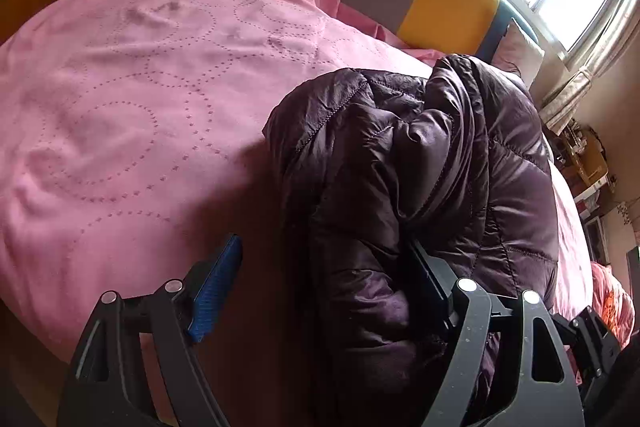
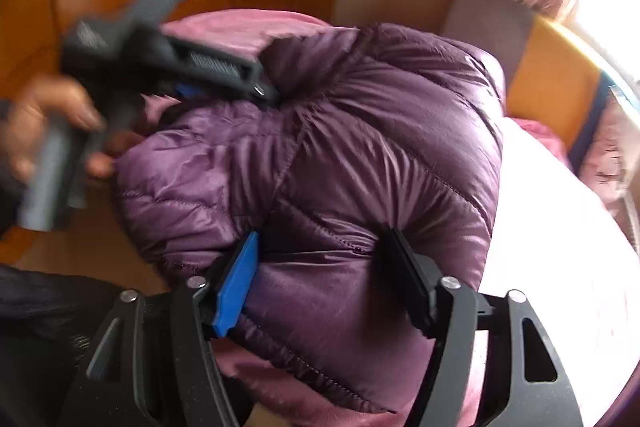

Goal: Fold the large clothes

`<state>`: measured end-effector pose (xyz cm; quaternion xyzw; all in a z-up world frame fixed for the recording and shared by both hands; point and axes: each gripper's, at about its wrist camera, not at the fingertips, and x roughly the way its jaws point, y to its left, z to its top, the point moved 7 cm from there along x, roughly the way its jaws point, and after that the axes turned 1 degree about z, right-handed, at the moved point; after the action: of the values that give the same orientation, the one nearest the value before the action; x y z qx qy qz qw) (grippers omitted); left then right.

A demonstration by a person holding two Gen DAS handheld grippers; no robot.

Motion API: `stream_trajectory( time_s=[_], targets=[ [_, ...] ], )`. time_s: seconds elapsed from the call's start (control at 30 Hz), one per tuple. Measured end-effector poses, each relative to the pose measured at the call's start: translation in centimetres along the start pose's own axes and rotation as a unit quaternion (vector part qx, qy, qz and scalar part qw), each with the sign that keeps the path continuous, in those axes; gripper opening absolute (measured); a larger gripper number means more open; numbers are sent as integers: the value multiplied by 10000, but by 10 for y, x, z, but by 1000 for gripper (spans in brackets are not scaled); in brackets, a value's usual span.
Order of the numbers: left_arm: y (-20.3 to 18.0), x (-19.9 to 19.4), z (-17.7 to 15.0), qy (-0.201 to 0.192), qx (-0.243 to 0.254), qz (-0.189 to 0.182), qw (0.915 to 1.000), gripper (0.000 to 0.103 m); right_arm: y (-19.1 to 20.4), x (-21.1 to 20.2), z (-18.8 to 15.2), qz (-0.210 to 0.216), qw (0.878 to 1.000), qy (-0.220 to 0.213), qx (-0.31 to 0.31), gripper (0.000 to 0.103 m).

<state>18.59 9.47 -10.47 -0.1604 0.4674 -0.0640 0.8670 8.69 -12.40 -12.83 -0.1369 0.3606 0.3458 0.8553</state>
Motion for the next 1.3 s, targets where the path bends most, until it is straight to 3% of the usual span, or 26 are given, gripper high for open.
stream_trajectory(
  time_s=[0.07,0.13,0.27,0.47,0.57,0.7,0.83,0.93,1.0,1.07,1.23,1.3],
  targets=[
    [-1,1,1,7,-19,-275,9996,74,-22,-17,16,546,9973,-114,477,73],
    [1,2,2,-15,-12,-520,9986,74,-42,-31,39,662,9937,-391,811,73],
    [3,8,0,66,-197,-924,9955,74,-92,-20,90,263,9888,-673,1306,74],
    [5,15,0,67,-178,-1121,9935,74,-123,44,131,69,9857,-197,1673,74],
    [8,21,-3,90,-178,-1206,9925,74,-127,77,125,40,9839,346,1751,76],
    [14,30,-7,101,-196,-1359,9905,74,-132,112,113,-82,9821,591,1785,80],
    [11,27,-7,112,-113,-1369,9905,74,-123,94,104,120,9818,300,1872,89],
    [14,28,-7,101,-150,-1479,9888,74,-133,67,86,115,9747,-138,2228,101],
    [15,26,-8,77,-156,-1529,9881,74,-141,53,65,107,9682,-116,2498,101],
    [16,25,-9,74,-180,-1586,9872,73,-148,52,42,489,9577,-28,2834,101],
    [15,25,-11,93,-317,-1839,9824,64,-140,69,6,2130,9074,107,3621,100],
    [13,23,-13,83,-422,-2074,9773,55,-127,73,3,2451,9028,55,3534,95]
  ],
)
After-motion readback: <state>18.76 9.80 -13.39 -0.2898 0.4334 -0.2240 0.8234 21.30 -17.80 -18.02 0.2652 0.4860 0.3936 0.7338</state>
